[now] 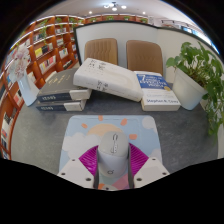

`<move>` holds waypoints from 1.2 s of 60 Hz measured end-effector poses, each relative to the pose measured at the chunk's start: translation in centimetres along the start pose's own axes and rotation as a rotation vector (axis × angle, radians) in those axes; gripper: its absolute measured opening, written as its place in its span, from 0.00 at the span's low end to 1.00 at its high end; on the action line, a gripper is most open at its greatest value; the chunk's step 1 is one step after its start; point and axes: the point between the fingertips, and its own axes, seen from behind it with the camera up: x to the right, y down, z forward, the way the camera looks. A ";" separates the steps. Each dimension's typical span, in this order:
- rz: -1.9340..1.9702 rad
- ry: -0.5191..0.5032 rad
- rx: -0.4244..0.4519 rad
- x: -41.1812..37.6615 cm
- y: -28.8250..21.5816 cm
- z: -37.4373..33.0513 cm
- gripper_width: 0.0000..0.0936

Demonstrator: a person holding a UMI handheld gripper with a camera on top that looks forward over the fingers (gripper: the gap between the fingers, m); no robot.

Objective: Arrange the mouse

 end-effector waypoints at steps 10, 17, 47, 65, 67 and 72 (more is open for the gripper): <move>-0.012 0.008 0.001 0.0 -0.2 0.1 0.49; -0.050 0.030 -0.030 0.2 -0.1 0.0 0.59; 0.031 0.107 0.257 -4.1 -7.8 -19.5 0.92; 0.036 0.118 0.309 -7.4 -3.8 -27.2 0.92; 0.029 0.118 0.304 -7.6 -3.2 -27.6 0.92; 0.013 0.119 0.298 -8.2 -1.8 -28.4 0.92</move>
